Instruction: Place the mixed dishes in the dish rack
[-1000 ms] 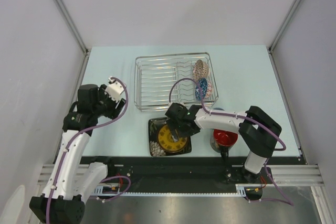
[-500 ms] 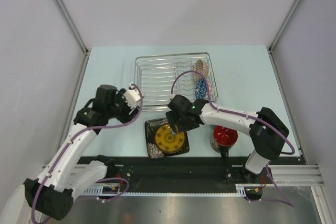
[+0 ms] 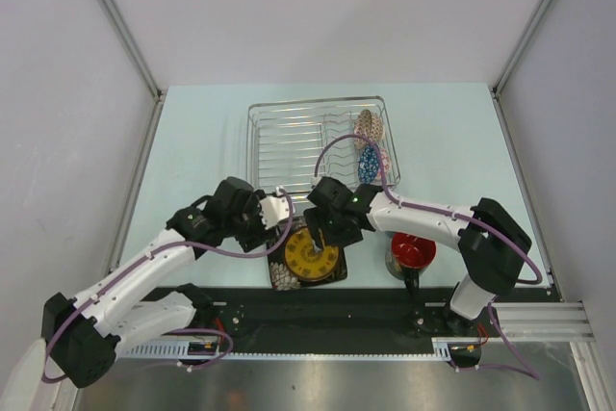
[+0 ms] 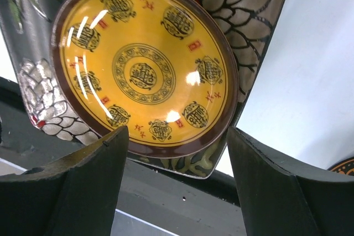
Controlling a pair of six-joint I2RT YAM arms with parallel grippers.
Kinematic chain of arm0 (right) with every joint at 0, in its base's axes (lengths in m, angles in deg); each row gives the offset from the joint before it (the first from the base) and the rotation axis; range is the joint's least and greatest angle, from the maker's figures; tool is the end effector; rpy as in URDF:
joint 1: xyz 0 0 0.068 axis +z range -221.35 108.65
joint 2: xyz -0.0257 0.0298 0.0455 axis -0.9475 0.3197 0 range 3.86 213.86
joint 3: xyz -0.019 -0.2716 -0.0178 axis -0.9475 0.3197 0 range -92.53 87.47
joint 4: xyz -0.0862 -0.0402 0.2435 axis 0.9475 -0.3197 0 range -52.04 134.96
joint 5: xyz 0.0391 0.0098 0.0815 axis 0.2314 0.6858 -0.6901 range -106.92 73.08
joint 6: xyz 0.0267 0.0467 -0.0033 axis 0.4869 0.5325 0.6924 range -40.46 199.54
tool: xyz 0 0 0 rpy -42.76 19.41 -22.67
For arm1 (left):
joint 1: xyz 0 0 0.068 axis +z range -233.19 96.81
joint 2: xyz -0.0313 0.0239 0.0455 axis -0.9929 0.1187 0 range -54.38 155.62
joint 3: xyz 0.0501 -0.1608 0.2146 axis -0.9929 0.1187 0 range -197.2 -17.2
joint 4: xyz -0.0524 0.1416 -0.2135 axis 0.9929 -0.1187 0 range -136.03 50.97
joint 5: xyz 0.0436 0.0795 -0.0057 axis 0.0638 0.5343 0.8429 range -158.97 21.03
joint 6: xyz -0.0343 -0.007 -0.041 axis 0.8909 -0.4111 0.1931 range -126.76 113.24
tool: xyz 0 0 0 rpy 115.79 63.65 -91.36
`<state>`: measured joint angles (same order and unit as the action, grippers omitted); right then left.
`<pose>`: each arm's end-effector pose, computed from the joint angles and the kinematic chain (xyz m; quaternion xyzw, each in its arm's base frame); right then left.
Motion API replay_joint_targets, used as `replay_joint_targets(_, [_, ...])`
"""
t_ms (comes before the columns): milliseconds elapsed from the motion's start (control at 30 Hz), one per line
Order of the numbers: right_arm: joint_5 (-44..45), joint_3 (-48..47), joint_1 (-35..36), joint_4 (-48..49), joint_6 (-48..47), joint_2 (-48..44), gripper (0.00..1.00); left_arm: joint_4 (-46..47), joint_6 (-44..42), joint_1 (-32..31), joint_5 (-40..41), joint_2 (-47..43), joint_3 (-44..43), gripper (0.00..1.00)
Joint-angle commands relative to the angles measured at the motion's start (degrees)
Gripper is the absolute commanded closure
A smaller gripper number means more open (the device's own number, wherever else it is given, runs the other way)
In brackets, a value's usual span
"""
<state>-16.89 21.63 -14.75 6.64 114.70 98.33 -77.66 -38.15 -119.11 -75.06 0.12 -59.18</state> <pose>0.1802 0.2731 0.2111 -0.1823 0.9627 0.1431 0.1393 0.1497 -0.1130 0.2487 0.5367 0.7741 -0.0632 0.3299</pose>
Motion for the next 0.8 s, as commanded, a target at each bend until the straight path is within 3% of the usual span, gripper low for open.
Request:
replay_joint_targets(0, [-1.96,1.59,-0.70,1.50,1.76,-2.10,0.23,5.06,-0.51,-3.09,0.99,-0.71,1.11,0.32])
replay_joint_targets(367, [-6.27,3.62,-3.25,4.93,2.46,-1.14,0.23,9.71,1.87,-10.04,2.74,2.80,3.91,0.33])
replay_joint_targets(767, [-9.08,5.64,-5.01,7.03,2.72,-0.70,0.24,15.25,-0.42,-11.54,4.77,4.47,10.07,0.33])
